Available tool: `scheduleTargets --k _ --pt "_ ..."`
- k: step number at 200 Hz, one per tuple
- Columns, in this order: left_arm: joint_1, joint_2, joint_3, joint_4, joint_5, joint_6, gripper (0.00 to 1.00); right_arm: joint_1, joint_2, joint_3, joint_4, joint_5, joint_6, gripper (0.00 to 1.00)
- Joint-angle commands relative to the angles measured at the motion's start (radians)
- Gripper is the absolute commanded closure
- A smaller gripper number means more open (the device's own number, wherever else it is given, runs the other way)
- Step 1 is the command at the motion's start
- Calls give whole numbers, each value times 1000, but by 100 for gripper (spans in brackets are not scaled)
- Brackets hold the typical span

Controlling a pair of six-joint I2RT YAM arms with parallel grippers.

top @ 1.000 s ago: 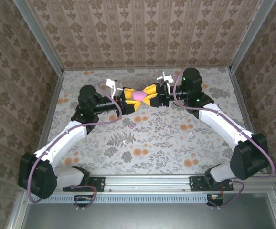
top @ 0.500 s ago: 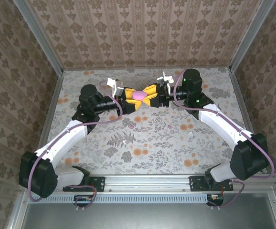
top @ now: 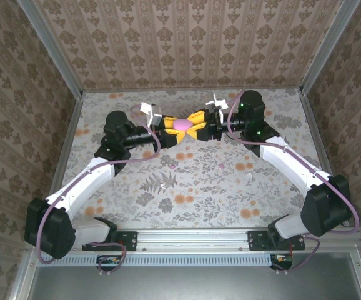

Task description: Insert wireless bluetooth earbuds into charging case

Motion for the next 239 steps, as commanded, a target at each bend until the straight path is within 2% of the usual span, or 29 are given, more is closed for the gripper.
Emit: scheduleTargets --k 1,42,70,85,105,130,178,239 --pt "-9 -2 39 22 48 -8 61 3 -14 -11 27 21 7 62" --pt "-11 -5 38 24 36 -1 64 4 -18 -6 -3 41 2 56" --pt "-11 -21 10 31 -29 10 65 3 -61 -7 -57 135 21 38" --pt "-11 -38 -13 48 -73 24 65 0 -94 -19 -86 201 64 33" --pt "-14 -62 -43 56 -121 61 65 -2 -129 -43 -85 242 147 31" --pt "-24 -76 -59 58 -139 107 65 4 -152 -46 -133 230 209 31" --pt "-43 -77 -73 76 -158 123 65 73 -128 42 -395 264 44 29" --pt "-48 -77 -91 113 -131 84 65 74 -119 37 -323 314 84 33"
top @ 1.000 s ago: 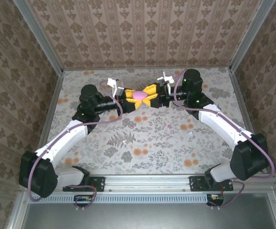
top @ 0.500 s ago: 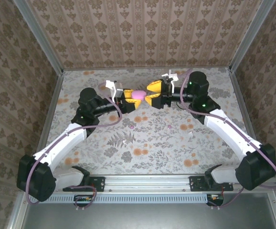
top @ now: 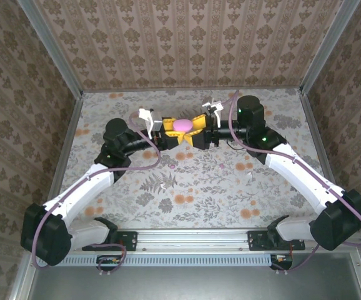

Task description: Insert wireless bluetooth earbuds into charging case

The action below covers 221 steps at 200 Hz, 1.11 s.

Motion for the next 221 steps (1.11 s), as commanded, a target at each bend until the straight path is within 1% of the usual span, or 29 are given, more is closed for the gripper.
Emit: scheduleTargets --k 1,23,37,63,100,156,221 --pt "-7 -17 -14 53 21 -11 65 -2 5 21 3 43 2 33" --pt "-9 -19 -10 49 39 -11 65 -6 0 18 2 65 7 34" --pt "-10 -19 -10 50 40 -15 65 -8 1 20 -3 94 14 36" --pt "-10 -17 -6 50 49 -17 65 -15 5 26 -16 129 15 37" --pt "-11 -19 -1 34 62 -6 65 -32 3 33 19 192 78 39" --pt "-18 -21 4 19 67 1 66 -47 13 46 37 209 117 39" --pt "-23 -28 -2 6 34 8 65 -47 25 75 28 234 146 35"
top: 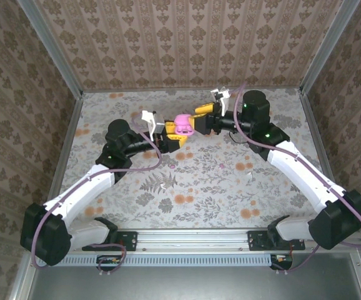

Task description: Insert wireless bluetooth earbuds into charging case

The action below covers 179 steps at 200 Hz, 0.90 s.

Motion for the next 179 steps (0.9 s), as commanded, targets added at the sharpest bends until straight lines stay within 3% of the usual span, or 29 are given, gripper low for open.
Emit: scheduleTargets --k 1,36,65,97,121,142,162,179 --pt "-5 -27 4 38 17 11 65 -3 11 36 -8 47 31 35" --pt "-3 -32 -2 9 -29 21 65 -4 -8 40 12 18 76 32" --pt "0 -39 -29 9 -133 15 65 -16 -58 39 34 -19 143 30" --pt "9 -48 -79 91 -204 -27 65 -58 -133 34 -65 61 184 31" --pt "18 -62 -119 156 -268 -63 65 -101 -151 10 -231 193 167 40" --pt "22 -84 -143 173 -291 -80 65 -136 -95 16 -451 338 188 54" --pt "21 -105 -156 171 -288 -92 65 -157 -9 10 -571 343 178 66" --pt "21 -120 -165 163 -277 -93 65 -157 62 0 -648 353 153 67"
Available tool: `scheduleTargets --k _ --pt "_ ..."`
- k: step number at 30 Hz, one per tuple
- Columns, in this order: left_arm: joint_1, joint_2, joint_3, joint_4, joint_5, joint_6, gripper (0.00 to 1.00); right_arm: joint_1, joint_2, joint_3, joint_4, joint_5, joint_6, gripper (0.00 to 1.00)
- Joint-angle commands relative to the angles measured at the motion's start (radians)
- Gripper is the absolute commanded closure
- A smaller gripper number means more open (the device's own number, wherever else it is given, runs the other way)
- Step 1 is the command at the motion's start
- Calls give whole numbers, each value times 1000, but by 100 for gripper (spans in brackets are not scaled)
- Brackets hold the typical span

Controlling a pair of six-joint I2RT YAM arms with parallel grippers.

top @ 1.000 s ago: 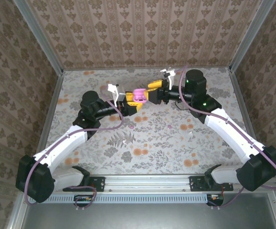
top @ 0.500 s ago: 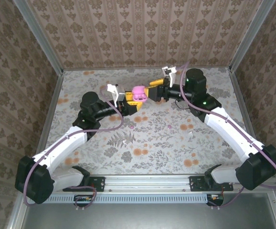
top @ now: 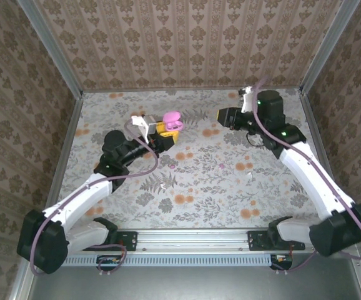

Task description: Insert wireless bluetooth earbuds into charging case

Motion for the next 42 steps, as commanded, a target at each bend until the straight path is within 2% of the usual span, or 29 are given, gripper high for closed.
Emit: scheduleTargets --k 1,4,13,22,42 --pt "2 -39 -16 53 -8 -28 65 -8 93 -17 -251 76 -16 67" --pt "2 -57 -18 29 -1 -24 65 -7 198 -41 -295 61 -40 72" --pt "-2 -65 -6 11 7 -20 65 -6 358 -140 -278 15 -30 74" --pt "-11 -41 18 -3 27 -16 65 -8 422 -142 -331 37 -120 73" --pt "-21 -24 37 -20 24 -10 65 -8 523 -92 -310 55 -144 70"
